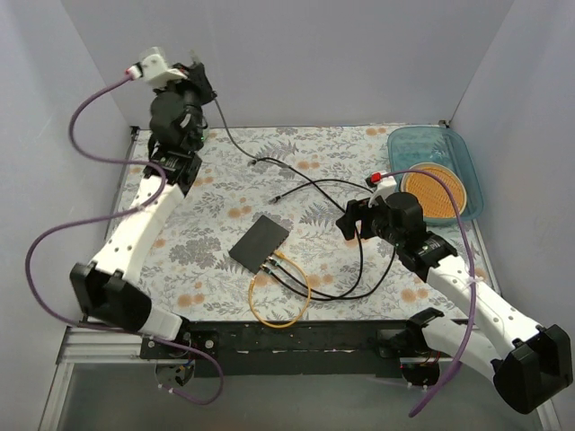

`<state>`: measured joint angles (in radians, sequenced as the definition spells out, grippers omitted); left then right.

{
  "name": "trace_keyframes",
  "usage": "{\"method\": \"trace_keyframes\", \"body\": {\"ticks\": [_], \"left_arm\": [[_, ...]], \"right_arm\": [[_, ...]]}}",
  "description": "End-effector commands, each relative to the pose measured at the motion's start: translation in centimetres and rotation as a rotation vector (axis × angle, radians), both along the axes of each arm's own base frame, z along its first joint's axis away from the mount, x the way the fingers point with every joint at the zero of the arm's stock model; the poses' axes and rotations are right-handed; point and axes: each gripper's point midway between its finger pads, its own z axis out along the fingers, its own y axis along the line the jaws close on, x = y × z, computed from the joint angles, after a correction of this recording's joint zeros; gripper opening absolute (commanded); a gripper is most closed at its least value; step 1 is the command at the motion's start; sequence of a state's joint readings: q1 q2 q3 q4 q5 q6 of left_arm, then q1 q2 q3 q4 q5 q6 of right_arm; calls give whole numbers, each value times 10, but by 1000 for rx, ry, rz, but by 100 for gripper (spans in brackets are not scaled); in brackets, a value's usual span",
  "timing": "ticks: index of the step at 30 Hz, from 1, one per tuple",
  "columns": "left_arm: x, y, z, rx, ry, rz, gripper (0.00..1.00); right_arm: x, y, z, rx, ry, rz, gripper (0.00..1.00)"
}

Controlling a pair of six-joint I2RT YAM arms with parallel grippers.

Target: Insert the plug into the switch port

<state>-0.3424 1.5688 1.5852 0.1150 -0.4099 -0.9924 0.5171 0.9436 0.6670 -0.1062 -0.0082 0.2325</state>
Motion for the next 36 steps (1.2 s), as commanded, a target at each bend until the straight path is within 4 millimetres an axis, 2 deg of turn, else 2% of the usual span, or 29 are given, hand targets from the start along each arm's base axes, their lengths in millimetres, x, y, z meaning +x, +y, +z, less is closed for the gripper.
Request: {"method": "trace_keyframes", "body": {"ticks": [1,2,4,5,6,7,8,10,11,13,14,15,17,18,24,29,36], "left_arm": [[-55,15,69,-91,-307,-10,0],[-67,9,80,-95,-332,-64,0],[-70,-7,64,-91,-272,-157,0],[-82,-23,65,-110,-274,-268,0],[-85,-31,57,-117,-257,-315,0],[-87,-40,38,-118,-215,-365,0],[-97,-50,34,-165,-196,-443,0],[-108,-66,21,-181,-174,-544,0],[-117,-81,4,-183,-142,-645,0],[-134,-92,5,-236,-149,-743,0],[-137,-98,-8,-248,-115,-782,0],[-150,-108,-10,-269,-108,-864,0],[-160,-115,-20,-290,-83,-925,0],[-166,-119,-32,-301,-64,-958,0],[-192,-132,-62,-403,7,-1033,0],[-205,-144,-70,-425,28,-1039,0],[-207,-150,-76,-426,49,-1028,0]], "right_arm": [[-1,7,41,34,-97,62,82],[-2,9,48,48,-119,79,82],[-8,14,65,77,-166,125,82],[-10,16,83,102,-213,142,82],[-14,19,91,116,-233,169,82],[-16,21,101,126,-256,187,82],[-18,24,119,147,-298,209,83],[-25,31,138,178,-332,264,83],[-25,34,147,194,-348,279,83],[-31,42,165,235,-372,331,83],[-30,46,176,273,-394,342,84],[-33,50,182,295,-403,365,84],[-30,56,193,348,-417,375,84],[-29,59,194,363,-418,383,84],[-17,85,179,464,-328,431,85],[1,105,174,464,-312,362,85],[0,147,182,506,-294,424,78]]}}
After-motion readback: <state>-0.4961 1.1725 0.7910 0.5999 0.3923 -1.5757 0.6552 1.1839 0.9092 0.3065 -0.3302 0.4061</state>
